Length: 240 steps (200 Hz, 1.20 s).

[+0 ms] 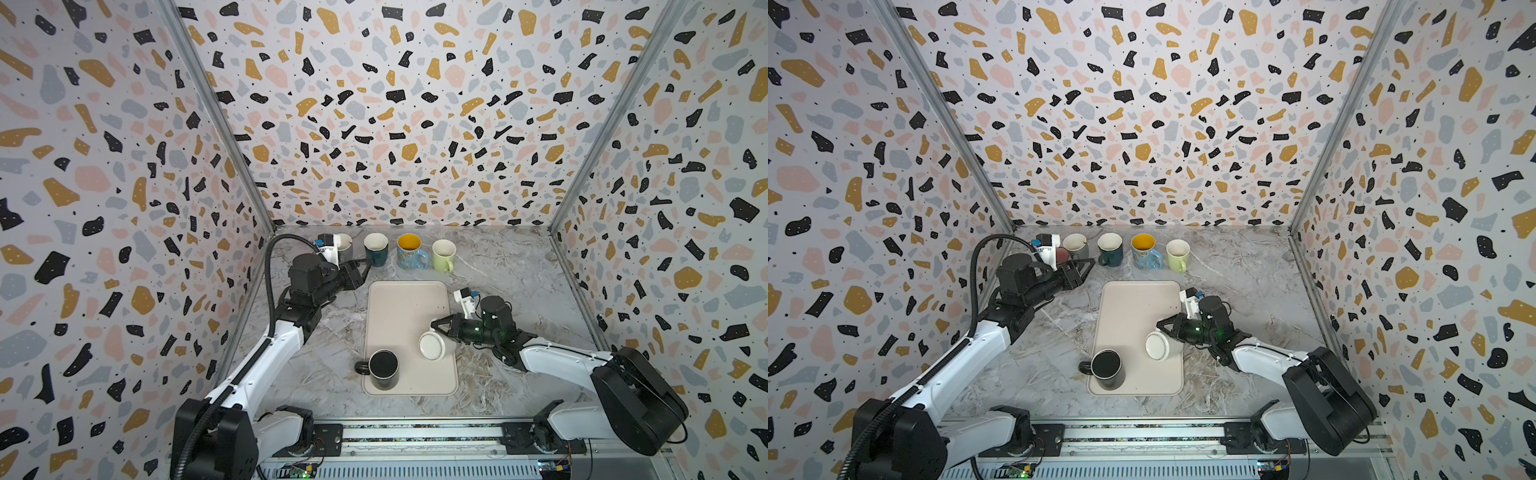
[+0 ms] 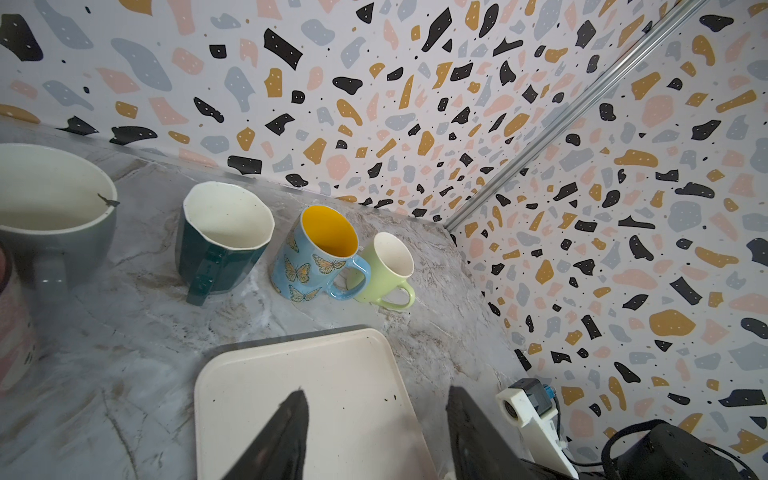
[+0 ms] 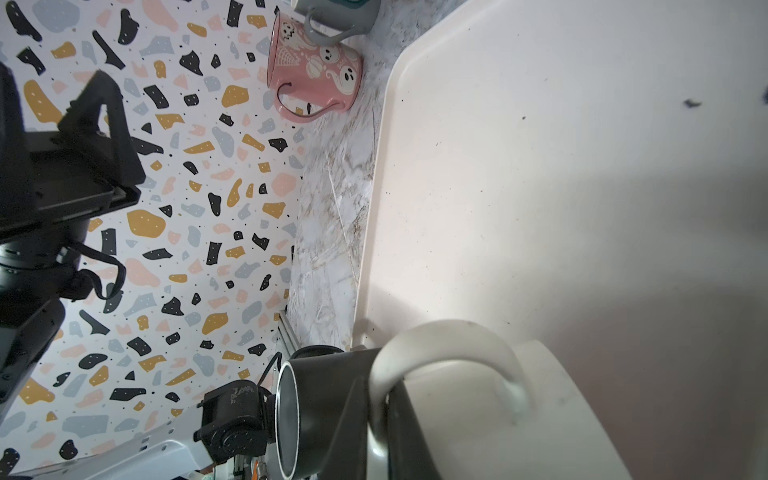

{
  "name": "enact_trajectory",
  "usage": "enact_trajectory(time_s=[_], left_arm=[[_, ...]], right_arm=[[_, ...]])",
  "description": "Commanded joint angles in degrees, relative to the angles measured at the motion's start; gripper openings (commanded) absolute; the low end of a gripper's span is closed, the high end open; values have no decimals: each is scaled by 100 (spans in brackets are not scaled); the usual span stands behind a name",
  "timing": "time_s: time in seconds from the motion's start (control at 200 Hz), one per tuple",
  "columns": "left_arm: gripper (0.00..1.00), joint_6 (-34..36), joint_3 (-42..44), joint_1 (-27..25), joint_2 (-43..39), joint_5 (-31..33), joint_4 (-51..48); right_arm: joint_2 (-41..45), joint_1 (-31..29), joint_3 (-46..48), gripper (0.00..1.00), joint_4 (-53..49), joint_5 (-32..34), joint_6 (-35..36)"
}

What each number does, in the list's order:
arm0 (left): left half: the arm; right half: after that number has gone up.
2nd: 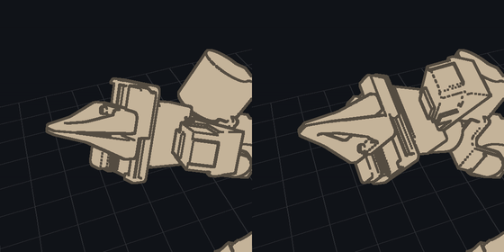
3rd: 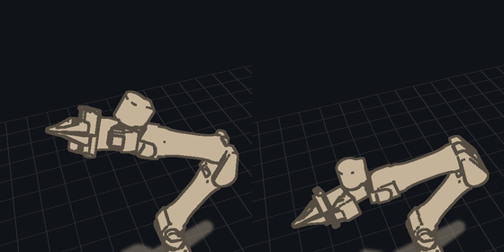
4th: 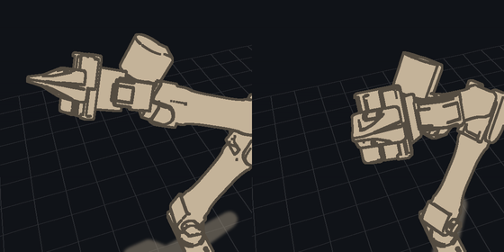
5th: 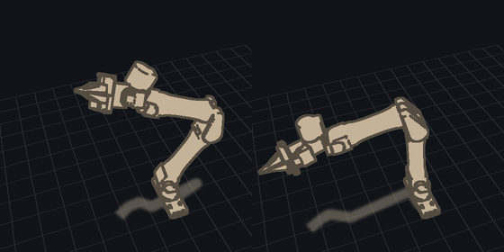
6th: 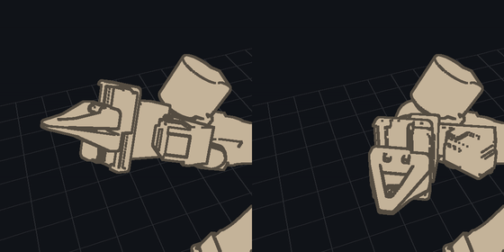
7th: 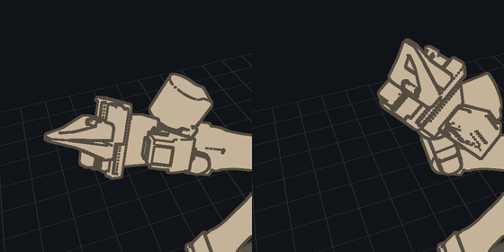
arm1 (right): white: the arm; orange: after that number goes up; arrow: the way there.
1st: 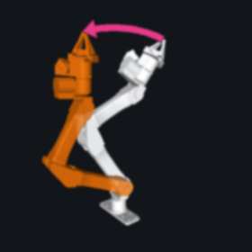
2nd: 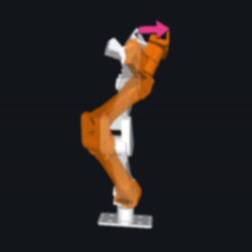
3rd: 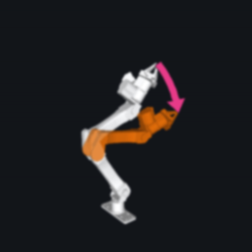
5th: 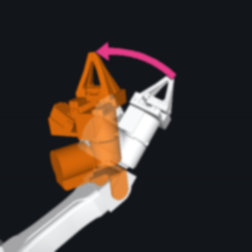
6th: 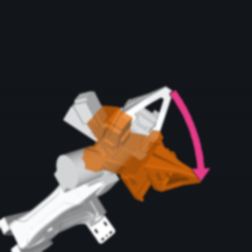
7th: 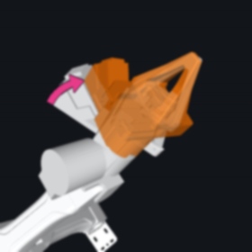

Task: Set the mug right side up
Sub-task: 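Lift and rotate the white mug upright with the right gripper while the left approaches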

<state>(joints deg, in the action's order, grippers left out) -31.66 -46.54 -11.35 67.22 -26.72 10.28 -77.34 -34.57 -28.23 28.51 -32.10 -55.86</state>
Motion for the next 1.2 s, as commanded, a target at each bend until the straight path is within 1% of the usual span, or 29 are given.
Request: enact_trajectory(time_s=[0.0,0.165,0.245,0.516,0.666,0.786,0.936,1.086,1.196], left_arm=[[54,69,-183,19,43,-164,133],[53,115,-238,19,72,-310,19],[53,173,-330,19,119,-398,-160],[50,852,-1063,2,352,-627,-1709],[50,1109,-1267,-24,436,-724,-2275],[48,1284,-1293,-75,528,-1030,-2554],[48,1753,-1540,-348,699,-1060,-3276],[48,2377,-1978,-957,1000,-931,-4163],[47,2578,-2160,-1202,1238,-905,-4564]], right_arm=[[108,-234,-352,0,-235,158,589],[373,-533,-408,0,-445,537,1150],[549,-709,-411,0,-531,778,1548],[848,-1241,-755,0,-1057,1509,2954],[869,-1409,-864,0,-1187,1824,3519],[901,-1499,-851,0,-1185,1962,3858],[983,-1662,-889,0,-1192,2037,4327],[1018,-1921,-1050,0,-1380,2211,4924],[1019,-2034,-1105,0,-1436,2292,5239]])
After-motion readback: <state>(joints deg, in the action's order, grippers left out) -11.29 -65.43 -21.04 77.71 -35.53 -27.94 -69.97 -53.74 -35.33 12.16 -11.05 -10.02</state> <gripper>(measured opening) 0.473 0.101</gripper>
